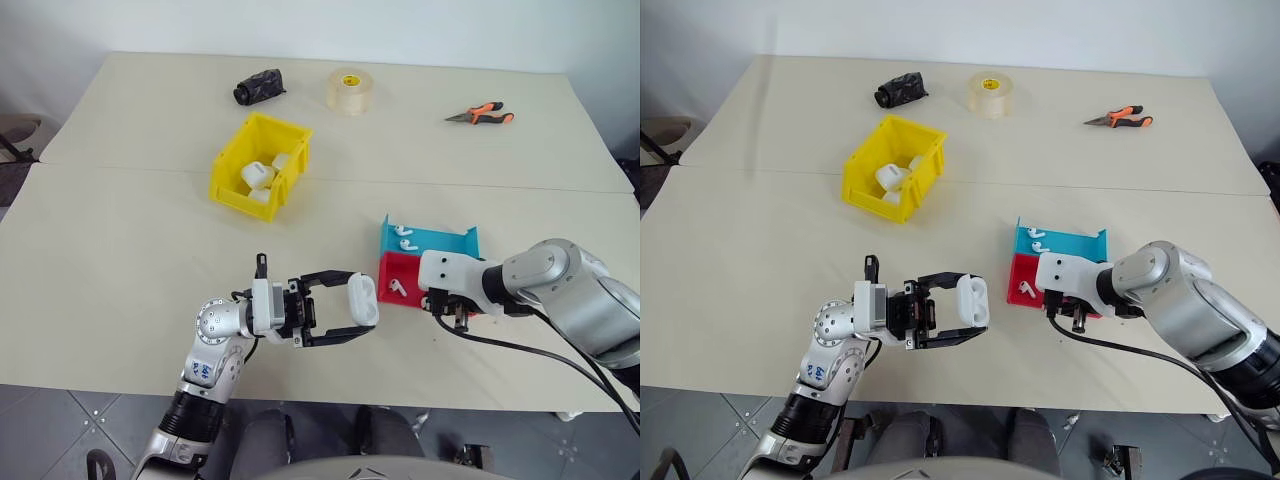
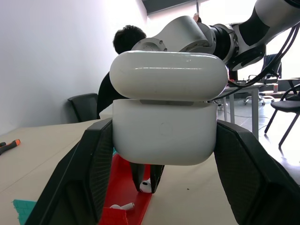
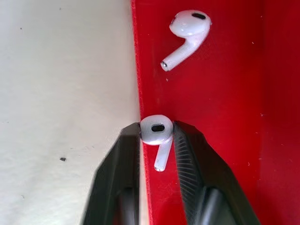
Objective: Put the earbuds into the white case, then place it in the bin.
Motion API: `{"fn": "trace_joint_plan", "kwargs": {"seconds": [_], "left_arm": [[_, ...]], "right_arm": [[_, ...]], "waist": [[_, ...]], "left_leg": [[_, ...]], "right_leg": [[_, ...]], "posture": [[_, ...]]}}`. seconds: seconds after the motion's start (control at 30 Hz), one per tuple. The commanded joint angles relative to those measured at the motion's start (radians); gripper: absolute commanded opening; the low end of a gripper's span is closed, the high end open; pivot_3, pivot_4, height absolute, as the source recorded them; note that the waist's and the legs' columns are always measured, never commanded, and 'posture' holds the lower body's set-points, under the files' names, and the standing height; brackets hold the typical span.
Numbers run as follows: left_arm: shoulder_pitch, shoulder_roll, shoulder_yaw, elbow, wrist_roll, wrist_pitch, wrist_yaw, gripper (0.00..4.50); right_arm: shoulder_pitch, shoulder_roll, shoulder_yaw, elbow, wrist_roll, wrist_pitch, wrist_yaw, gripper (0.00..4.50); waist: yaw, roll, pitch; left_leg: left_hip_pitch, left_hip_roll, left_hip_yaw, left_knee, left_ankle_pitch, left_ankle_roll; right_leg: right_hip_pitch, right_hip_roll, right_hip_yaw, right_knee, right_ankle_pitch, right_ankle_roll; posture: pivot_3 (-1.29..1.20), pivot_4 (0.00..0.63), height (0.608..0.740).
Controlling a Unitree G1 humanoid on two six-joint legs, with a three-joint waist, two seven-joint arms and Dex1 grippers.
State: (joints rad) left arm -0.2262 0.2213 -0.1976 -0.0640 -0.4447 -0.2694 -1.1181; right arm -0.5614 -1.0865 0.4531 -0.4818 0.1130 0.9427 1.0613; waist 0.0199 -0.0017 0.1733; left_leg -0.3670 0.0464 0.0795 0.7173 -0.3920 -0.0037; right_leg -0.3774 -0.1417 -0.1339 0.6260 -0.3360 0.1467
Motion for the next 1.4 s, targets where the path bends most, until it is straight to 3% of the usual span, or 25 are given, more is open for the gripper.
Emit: {"fn": "trace_joint_plan", "kwargs": {"seconds": [0.03, 0.2, 0.33, 0.47, 0.57, 0.83, 0.93, 1.4], "left_arm": [[-0.001, 0.003, -0.008, -0.028, -0.018, -0.001, -0.011, 2.97], [-0.006, 0.006, -0.001, -0.01, -0.03, 0.013, -0.029, 2.97], [-0.025, -0.001, 0.031, 0.01, -0.087, 0.028, -0.055, 2.97], [-0.043, 0.006, 0.033, 0.024, -0.106, 0.043, -0.097, 2.97], [-0.067, -0.014, 0.035, 0.035, -0.118, 0.071, -0.089, 2.97], [-0.106, -0.053, 0.037, 0.032, -0.139, 0.116, -0.085, 2.97], [-0.11, -0.058, 0.039, 0.017, -0.15, 0.152, -0.075, 2.97], [-0.121, -0.067, 0.058, -0.065, -0.207, 0.289, -0.016, 2.97]], "right_arm": [[0.019, 0.009, -0.03, -0.021, -0.002, 0.011, -0.017, 0.63], [0.054, -0.02, -0.145, -0.064, 0.056, -0.001, 0.003, 0.63], [0.181, 0.026, -0.401, -0.088, 0.224, -0.151, 0.075, 0.63], [0.298, 0.22, -0.637, -0.078, 0.446, -0.331, 0.116, 0.63], [0.336, 0.386, -0.751, -0.077, 0.605, -0.36, 0.044, 0.63], [0.354, 0.654, -0.689, -0.173, 0.768, -0.418, -0.171, 0.63], [0.361, 0.704, -0.661, -0.194, 0.786, -0.427, -0.235, 0.63], [0.45, 0.757, -0.553, -0.191, 0.736, -0.548, -0.305, 0.63]], "waist": [[0.0, 0.0, 0.0], [0.003, 0.0, 0.0], [0.006, 0.0, 0.0], [0.005, 0.0, 0.0], [0.004, 0.0, 0.0], [0.003, 0.0, 0.0], [0.002, 0.0, 0.0], [0.003, 0.001, 0.0]], "left_leg": [[0.0, 0.0, 0.0, 0.0, 0.0, 0.0], [0.0, 0.0, 0.0, 0.0, 0.0, 0.0], [-0.002, 0.0, -0.001, 0.0, 0.0, 0.0], [-0.001, 0.0, -0.001, 0.0, 0.0, 0.0], [-0.001, -0.001, -0.001, 0.0, 0.0, 0.0], [0.0, 0.0, -0.002, 0.0, 0.0, 0.0], [0.0, 0.0, -0.002, 0.0, 0.0, 0.0], [0.0, -0.001, -0.002, -0.001, 0.0, 0.0]], "right_leg": [[0.0, 0.0, 0.0, 0.0, 0.0, 0.0], [0.0, 0.0, 0.0, 0.0, 0.0, 0.0], [0.0, 0.0, -0.001, -0.001, 0.0, 0.0], [0.0, 0.0, -0.001, 0.0, 0.0, 0.0], [0.001, 0.0, -0.001, 0.0, 0.0, 0.0], [0.001, 0.001, -0.001, 0.0, 0.0, 0.0], [0.0, 0.001, -0.001, 0.001, 0.0, 0.0], [0.0, 0.001, -0.001, 0.001, 0.0, 0.0]], "posture": [[0.0, 0.15, 0.74], [0.0, 0.15, 0.74], [0.0, 0.15, 0.74], [0.0, 0.15, 0.74], [0.0, 0.15, 0.74], [0.0, 0.15, 0.74], [0.0, 0.15, 0.74], [0.0, 0.15, 0.74]]}}
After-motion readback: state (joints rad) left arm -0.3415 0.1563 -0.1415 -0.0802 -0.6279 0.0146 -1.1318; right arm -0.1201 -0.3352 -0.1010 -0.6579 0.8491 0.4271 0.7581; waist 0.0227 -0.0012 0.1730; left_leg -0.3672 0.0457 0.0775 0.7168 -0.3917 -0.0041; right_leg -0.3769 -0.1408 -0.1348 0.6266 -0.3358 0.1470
